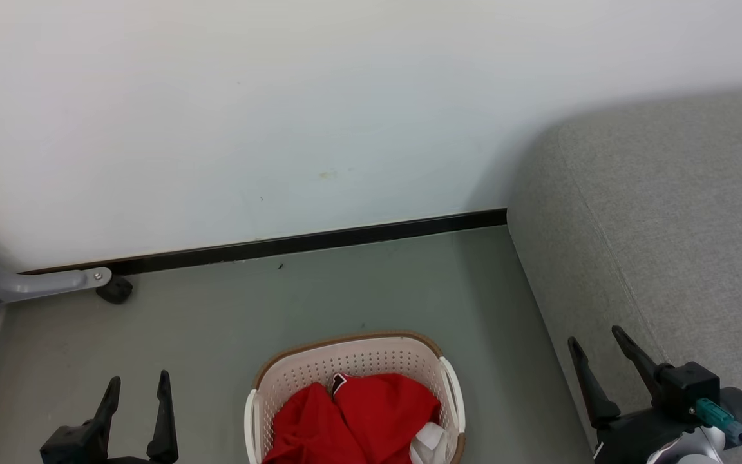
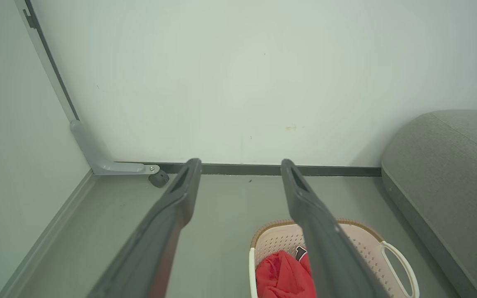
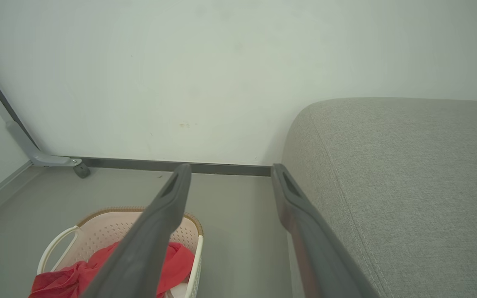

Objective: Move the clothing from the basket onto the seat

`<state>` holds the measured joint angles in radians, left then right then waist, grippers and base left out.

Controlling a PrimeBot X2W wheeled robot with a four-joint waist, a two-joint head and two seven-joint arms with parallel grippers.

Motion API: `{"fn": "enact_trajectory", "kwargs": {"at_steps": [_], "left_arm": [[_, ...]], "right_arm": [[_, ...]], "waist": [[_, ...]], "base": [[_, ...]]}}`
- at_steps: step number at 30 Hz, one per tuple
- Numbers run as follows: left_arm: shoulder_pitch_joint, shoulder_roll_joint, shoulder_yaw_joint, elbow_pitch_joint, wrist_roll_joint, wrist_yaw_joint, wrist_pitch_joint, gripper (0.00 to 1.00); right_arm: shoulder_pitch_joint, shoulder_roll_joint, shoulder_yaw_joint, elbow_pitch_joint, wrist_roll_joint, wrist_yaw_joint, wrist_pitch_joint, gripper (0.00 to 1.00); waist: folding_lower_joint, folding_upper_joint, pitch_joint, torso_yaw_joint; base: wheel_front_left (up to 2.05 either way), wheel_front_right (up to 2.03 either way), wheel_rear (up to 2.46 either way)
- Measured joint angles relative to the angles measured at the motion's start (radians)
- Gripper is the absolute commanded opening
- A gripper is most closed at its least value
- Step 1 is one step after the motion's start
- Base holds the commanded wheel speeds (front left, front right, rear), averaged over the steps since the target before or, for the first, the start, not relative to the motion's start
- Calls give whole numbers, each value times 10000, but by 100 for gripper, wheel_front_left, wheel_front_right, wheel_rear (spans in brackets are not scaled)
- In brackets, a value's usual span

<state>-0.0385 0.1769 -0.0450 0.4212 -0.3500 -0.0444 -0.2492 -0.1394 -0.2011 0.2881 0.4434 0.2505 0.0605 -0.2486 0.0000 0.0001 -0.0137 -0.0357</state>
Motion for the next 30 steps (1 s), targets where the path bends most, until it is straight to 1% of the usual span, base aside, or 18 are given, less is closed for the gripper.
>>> {"fn": "enact_trajectory", "kwargs": {"at_steps": [7,12,17,23,30], "left_arm": [[48,-42,155,-23,13,-92,-2,100],[50,-44,209,-161,13,-180,-2,100],[-54,-46,230,-345,25,-270,-2,100],[-580,-109,199,-698,86,-297,-2,100],[-1181,-203,-142,-991,259,-472,-2,100]], "right_arm": [[2,96,-19,-115,-58,13,-2,100],[2,169,-69,-370,-136,13,-4,100],[-47,263,-113,-529,-184,12,-4,100],[-489,385,-153,-577,-314,0,-4,100],[-950,514,-173,-610,-418,-2,-4,100]], "waist": [[0,0,145,-70],[0,0,514,-168],[0,0,995,-247],[1,0,1708,-347],[1,0,2498,-456]], "base": [[0,0,0],[0,0,0],[0,0,0],[0,0,0],[0,0,0]]}}
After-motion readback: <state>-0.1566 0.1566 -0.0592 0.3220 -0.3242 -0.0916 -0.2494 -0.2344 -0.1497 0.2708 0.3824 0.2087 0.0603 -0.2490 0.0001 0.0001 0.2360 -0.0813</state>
